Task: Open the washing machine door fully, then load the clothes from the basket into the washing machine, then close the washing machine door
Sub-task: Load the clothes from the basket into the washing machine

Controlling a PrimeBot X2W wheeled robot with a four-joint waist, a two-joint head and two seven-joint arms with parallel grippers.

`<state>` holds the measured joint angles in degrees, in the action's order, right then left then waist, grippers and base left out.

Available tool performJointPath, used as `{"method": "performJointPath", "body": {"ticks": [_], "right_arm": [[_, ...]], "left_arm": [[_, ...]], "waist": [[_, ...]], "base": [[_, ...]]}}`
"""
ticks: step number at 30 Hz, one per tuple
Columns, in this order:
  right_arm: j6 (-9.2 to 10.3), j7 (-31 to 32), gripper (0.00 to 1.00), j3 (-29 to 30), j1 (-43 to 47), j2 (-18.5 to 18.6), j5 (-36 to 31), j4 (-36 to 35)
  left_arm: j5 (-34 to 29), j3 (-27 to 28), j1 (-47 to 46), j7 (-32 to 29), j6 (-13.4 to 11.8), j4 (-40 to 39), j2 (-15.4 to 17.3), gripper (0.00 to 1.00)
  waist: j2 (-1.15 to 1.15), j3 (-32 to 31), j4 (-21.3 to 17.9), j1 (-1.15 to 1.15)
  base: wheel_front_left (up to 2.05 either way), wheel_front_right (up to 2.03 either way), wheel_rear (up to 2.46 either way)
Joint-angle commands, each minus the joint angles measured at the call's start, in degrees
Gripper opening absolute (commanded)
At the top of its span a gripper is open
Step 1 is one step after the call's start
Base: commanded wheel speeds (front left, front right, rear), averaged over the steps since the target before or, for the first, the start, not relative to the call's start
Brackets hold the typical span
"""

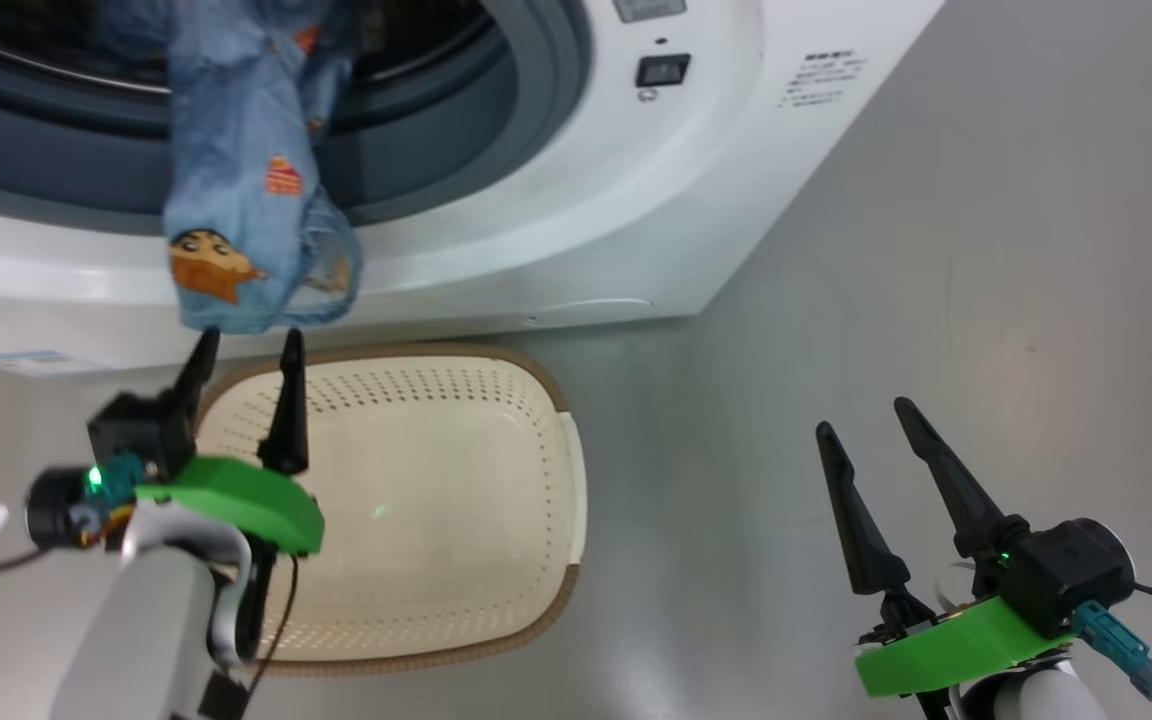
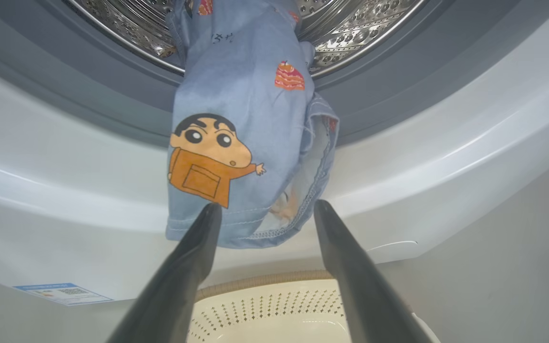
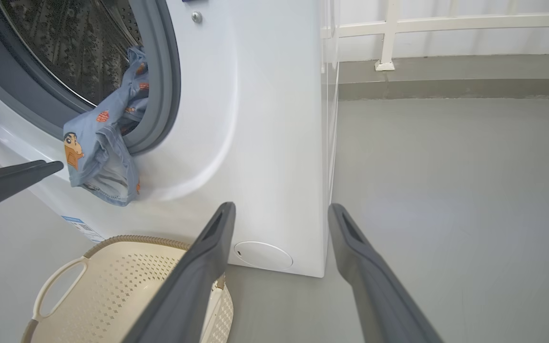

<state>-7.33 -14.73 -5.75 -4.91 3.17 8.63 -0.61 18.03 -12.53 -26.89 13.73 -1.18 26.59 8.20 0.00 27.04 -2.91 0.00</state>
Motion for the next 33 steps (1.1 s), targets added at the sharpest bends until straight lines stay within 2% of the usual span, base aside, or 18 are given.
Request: {"method": "performJointPath", "body": {"ticks": [1,9,17,31,33], "right_arm": [[-0.16,-0.3,1.00,-1.7,-0.8,-0.2,-0.6,-1.5],[-0.16,-0.3,1.00,-2.3,-2.0,-0.3,-0.3,-2.0],[-0.16,-0.3,1.00,-2.5,-2.8,-0.3,-0.3,-2.5],[-0.16,-0.3,1.00,-3.4,-3.5,-0.3,-0.3,-2.2],[-0.16,-0.3,1.00,-3.5,-3.6,-0.3,-0.3,-2.1]], "left_arm": [[-0.1,1.9,-1.1,0.7,0.1,-0.6,1.8,1.00],[-1.0,2.7,-7.9,1.2,1.4,5.4,2.2,1.00],[-2.8,4.3,-11.5,1.3,2.1,6.9,2.1,1.00],[-5.8,7.5,-15.6,1.3,1.9,6.6,-0.5,1.00],[-6.4,8.0,-16.0,1.3,1.7,5.9,-1.0,0.60]], "waist": [[0.00,1.6,-1.5,0.00],[0.00,4.6,-3.2,0.00],[0.00,7.0,-4.1,0.00],[0.00,8.5,-4.7,0.00],[0.00,8.7,-4.7,0.00]], "base": [[0.00,0.00,0.00],[0.00,0.00,0.00],[0.00,0.00,0.00],[0.00,0.00,0.00],[0.00,0.00,0.00]]}}
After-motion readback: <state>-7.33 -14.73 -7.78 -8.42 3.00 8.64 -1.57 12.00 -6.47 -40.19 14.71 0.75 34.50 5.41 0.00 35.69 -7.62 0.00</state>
